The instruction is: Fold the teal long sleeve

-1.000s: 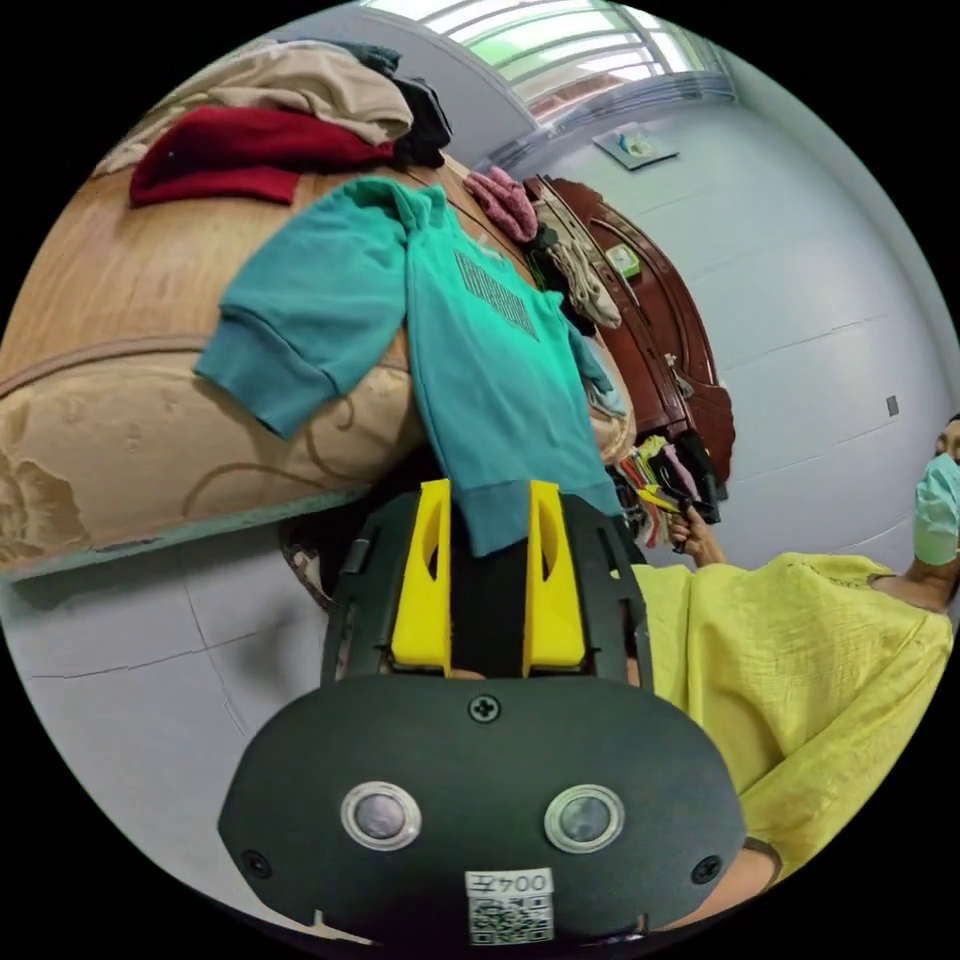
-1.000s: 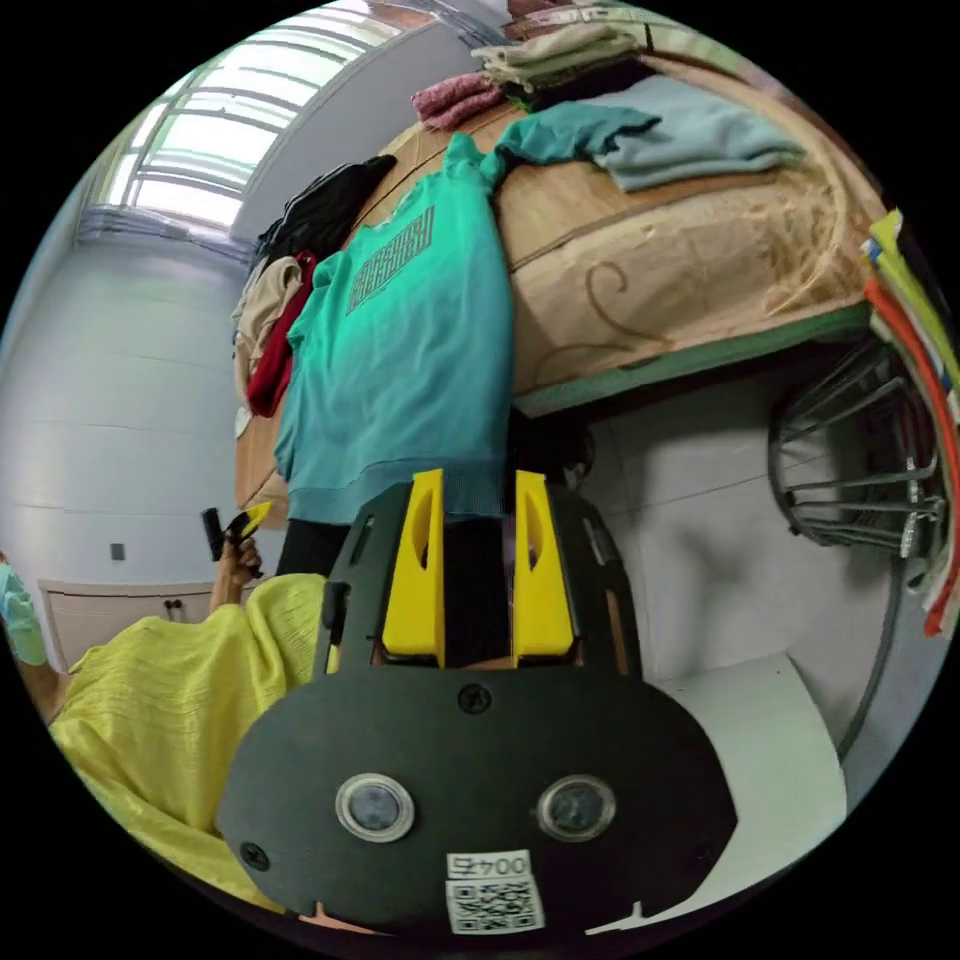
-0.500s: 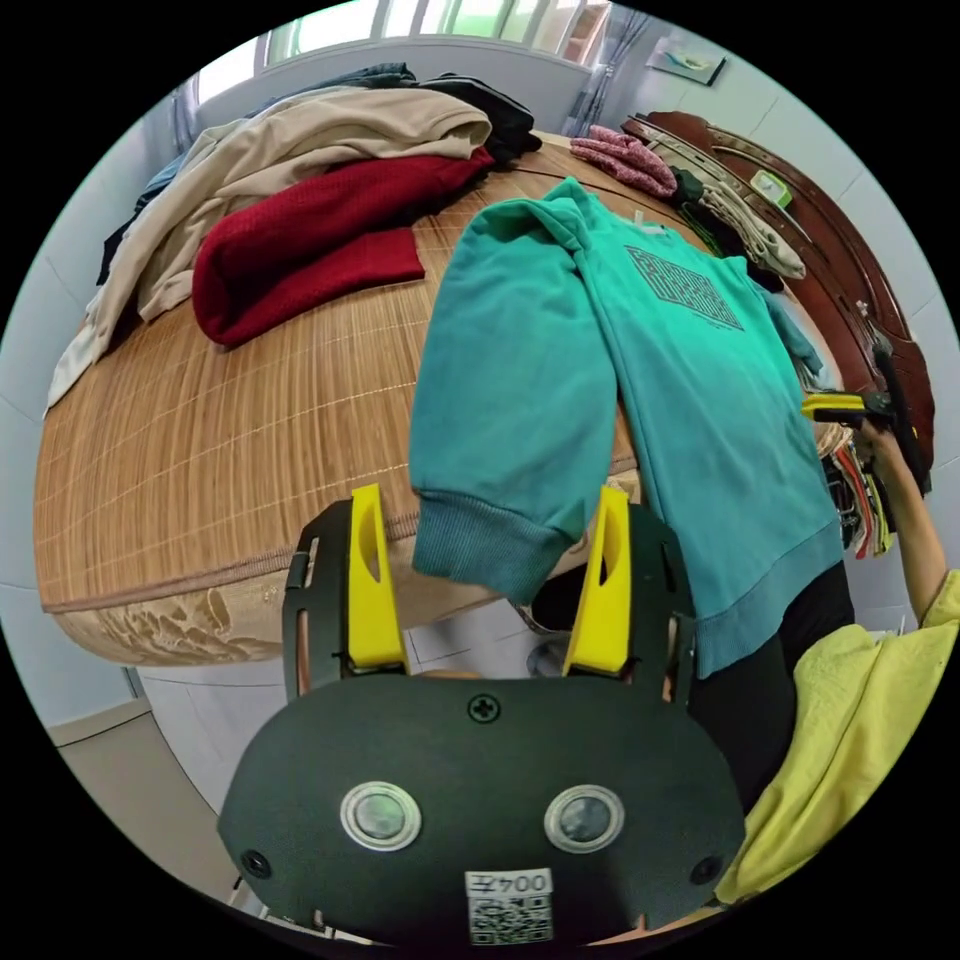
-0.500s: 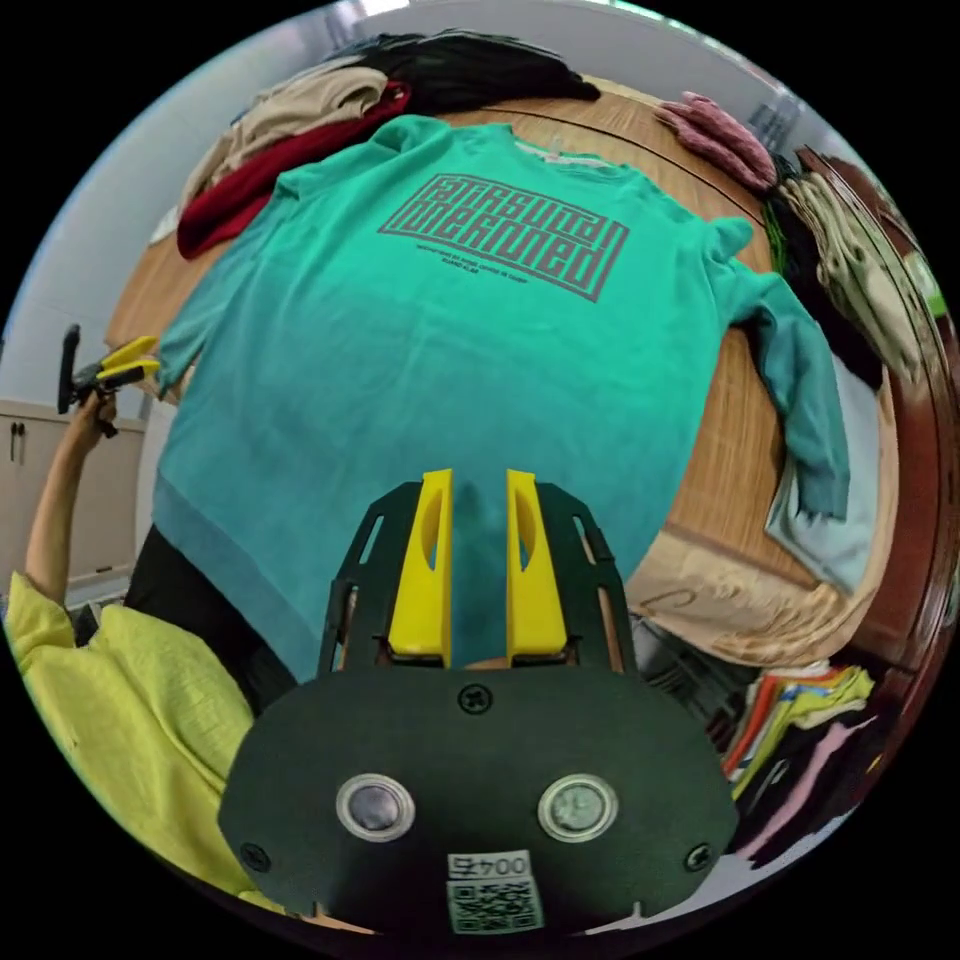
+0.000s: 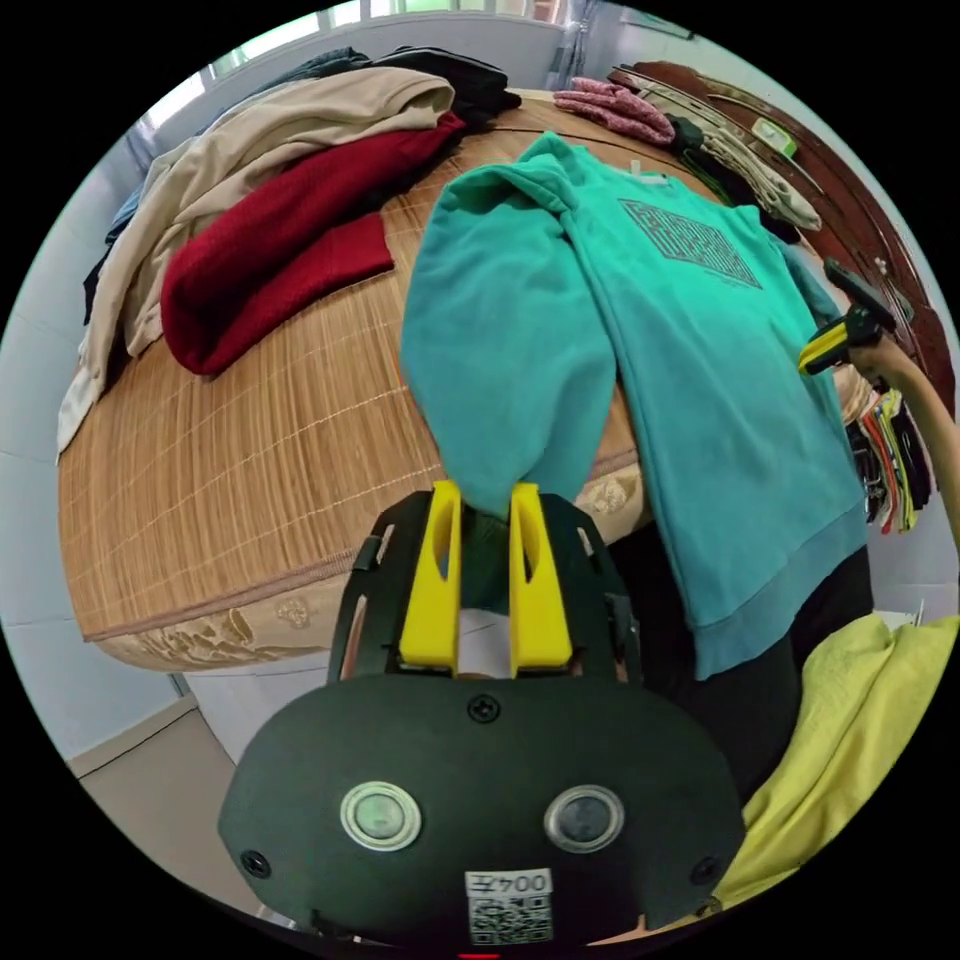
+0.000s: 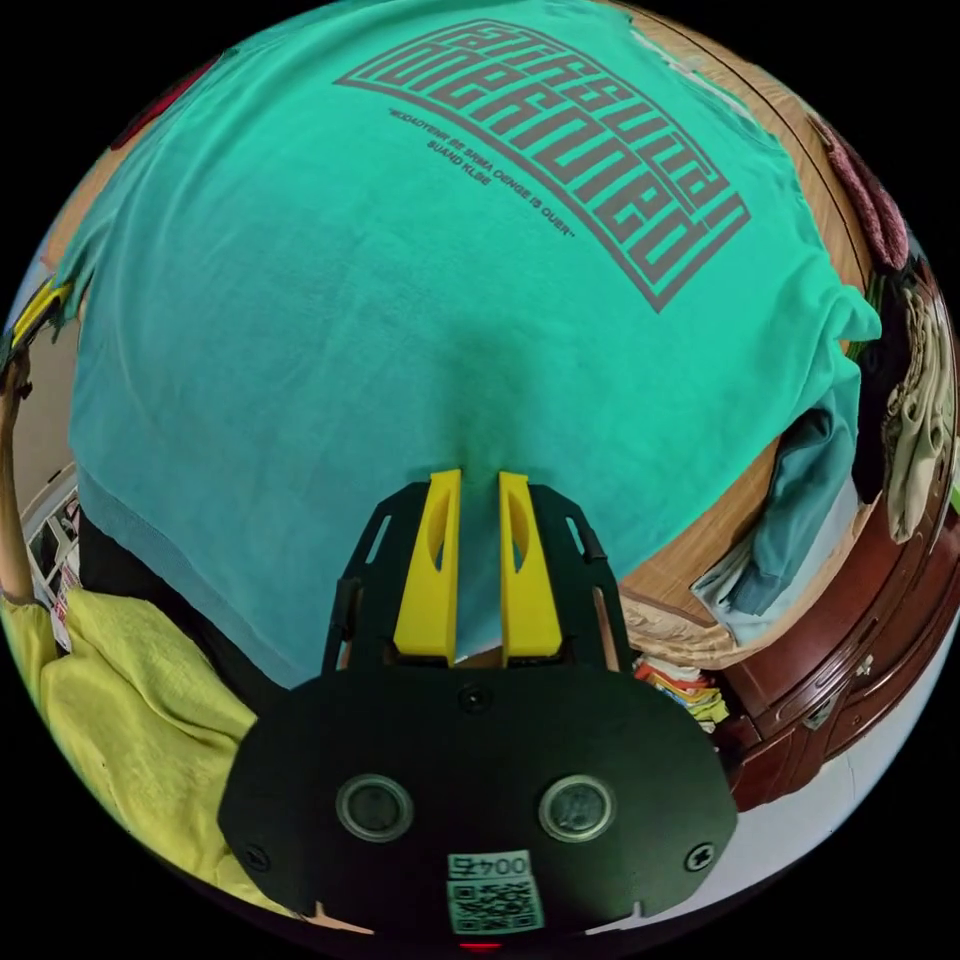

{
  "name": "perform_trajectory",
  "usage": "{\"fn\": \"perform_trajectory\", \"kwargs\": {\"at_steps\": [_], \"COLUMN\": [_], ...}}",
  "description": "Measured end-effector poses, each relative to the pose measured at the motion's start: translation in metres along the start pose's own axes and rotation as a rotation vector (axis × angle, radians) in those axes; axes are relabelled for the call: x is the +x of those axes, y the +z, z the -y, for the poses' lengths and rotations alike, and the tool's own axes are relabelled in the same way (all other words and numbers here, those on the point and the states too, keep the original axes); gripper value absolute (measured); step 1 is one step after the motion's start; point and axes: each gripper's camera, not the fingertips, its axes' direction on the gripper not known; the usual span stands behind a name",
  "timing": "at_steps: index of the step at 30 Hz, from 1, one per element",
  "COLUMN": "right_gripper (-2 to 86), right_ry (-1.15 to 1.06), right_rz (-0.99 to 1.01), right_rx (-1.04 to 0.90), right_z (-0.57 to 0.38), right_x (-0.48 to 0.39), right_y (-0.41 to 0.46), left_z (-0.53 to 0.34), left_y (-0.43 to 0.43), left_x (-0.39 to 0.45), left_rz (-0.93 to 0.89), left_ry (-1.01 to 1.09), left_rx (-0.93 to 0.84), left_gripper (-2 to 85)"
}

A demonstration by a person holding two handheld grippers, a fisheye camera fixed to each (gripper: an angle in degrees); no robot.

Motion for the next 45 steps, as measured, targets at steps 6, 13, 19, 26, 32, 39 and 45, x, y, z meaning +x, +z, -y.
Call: {"fn": "perform_trajectory", "kwargs": {"at_steps": [6, 13, 19, 26, 32, 39, 45], "right_gripper": [6.7, 6.7, 6.6, 6.6, 6.5, 6.4, 6.5], "right_ry": [-0.043, -0.060, -0.077, -0.108, -0.089, -0.056, -0.042], "right_rz": [-0.041, 0.003, 0.014, 0.027, 0.064, 0.110, 0.098], "right_rx": [-0.113, -0.171, -0.182, -0.190, -0.147, -0.108, -0.095], "right_z": [0.017, 0.020, 0.016, 0.011, -0.002, -0.015, -0.023], "right_x": [-0.017, -0.016, -0.017, -0.017, -0.008, 0.001, 0.000], "right_y": [0.047, 0.086, 0.103, 0.107, 0.095, 0.064, 0.027], "left_z": [0.037, 0.087, 0.109, 0.118, 0.105, 0.080, 0.074], "left_y": [-0.072, -0.188, -0.206, -0.095, -0.011, 0.026, -0.011], "left_x": [0.053, 0.142, 0.154, 0.103, 0.085, 0.073, 0.038], "left_rz": [0.148, 1.080, 1.681, 1.870, 1.797, 1.763, 1.420], "left_ry": [0.113, 0.491, 0.615, 0.740, 0.797, 0.928, 0.601], "left_rx": [0.080, 0.282, 0.381, -0.093, -0.402, -0.456, -0.286], "left_gripper": [6.7, 5.7, 4.4, 10.2, 18.5, 29.4, 33.5]}}
